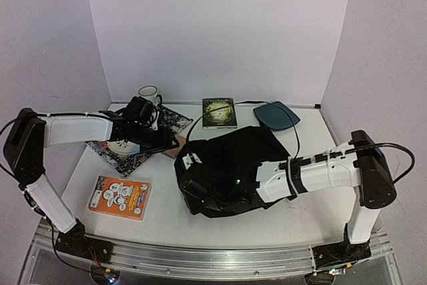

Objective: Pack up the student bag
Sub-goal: Unzip the largest pocket of the student bag, then hold the student bag at the center of the board.

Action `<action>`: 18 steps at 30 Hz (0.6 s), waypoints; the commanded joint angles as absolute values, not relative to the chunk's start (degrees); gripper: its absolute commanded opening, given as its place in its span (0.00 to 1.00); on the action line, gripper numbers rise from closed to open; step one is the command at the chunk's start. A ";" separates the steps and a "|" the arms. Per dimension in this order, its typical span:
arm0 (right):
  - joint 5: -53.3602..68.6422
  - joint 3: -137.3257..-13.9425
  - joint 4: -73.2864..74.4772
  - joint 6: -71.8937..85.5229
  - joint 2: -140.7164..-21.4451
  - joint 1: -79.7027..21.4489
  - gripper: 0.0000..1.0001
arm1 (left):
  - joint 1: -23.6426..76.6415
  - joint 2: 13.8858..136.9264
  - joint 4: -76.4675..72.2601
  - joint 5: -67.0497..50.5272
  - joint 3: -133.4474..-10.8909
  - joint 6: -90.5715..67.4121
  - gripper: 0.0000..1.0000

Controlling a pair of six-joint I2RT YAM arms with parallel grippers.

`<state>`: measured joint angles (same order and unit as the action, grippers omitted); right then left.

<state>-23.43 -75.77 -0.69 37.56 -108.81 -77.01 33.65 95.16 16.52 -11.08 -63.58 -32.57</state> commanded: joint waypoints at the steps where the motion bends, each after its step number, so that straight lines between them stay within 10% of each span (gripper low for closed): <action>1: -24.66 -78.18 -2.62 35.40 -109.57 -76.21 0.00 | 34.08 88.24 15.82 -13.77 -57.11 -39.45 0.62; 18: -22.84 -77.81 -3.52 34.56 -109.90 -75.96 0.00 | 45.37 87.43 4.54 -17.05 -48.09 -51.64 0.52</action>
<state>-22.24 -76.58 -2.92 35.28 -110.48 -76.12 44.09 86.37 9.47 -16.36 -48.27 -49.37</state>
